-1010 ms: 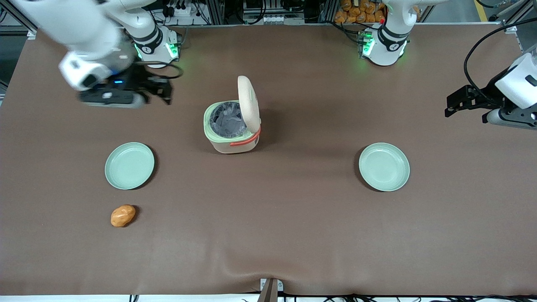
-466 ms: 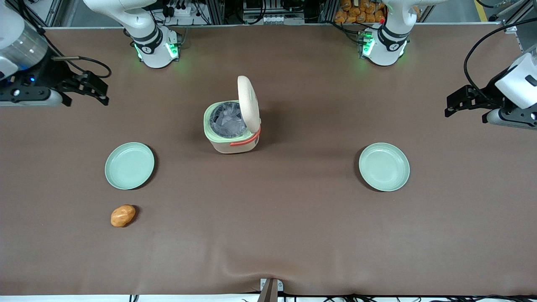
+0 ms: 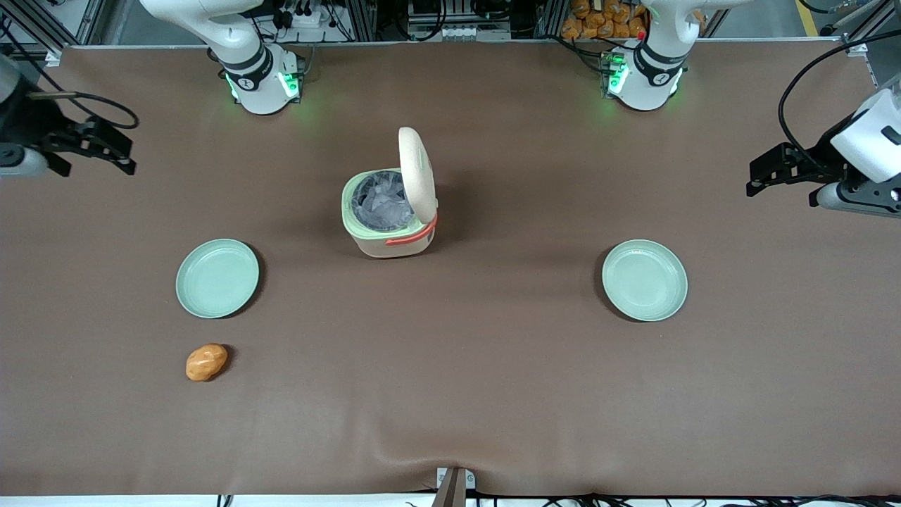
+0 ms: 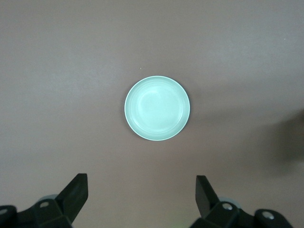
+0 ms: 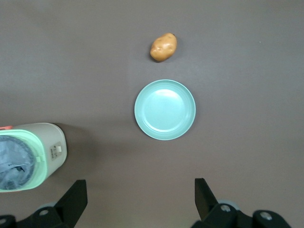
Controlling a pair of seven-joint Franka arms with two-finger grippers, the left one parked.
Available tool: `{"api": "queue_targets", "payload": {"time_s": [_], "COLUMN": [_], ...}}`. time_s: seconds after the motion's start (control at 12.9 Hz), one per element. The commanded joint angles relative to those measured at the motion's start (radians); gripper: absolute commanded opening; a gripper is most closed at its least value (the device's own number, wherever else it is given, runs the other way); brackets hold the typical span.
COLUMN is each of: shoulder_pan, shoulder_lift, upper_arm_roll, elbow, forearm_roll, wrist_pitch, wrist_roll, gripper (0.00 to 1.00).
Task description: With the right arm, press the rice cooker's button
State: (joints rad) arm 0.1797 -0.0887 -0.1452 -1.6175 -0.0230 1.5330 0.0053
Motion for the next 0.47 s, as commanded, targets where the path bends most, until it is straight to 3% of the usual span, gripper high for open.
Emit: {"api": "queue_targets", "payload": {"time_s": [0.0,0.39], "shoulder_pan": [-0.014,-0.014], "shoulder_lift": [-0.020,-0.020], "upper_arm_roll": [-0.014,-0.025], "elbow": [-0.013,-0.005], "forearm_roll": [-0.002,0.005], "wrist_pitch": [-0.001,-0.008], "wrist_roll": [-0.042,-0.044], "gripper": [1.00,1.00]}}
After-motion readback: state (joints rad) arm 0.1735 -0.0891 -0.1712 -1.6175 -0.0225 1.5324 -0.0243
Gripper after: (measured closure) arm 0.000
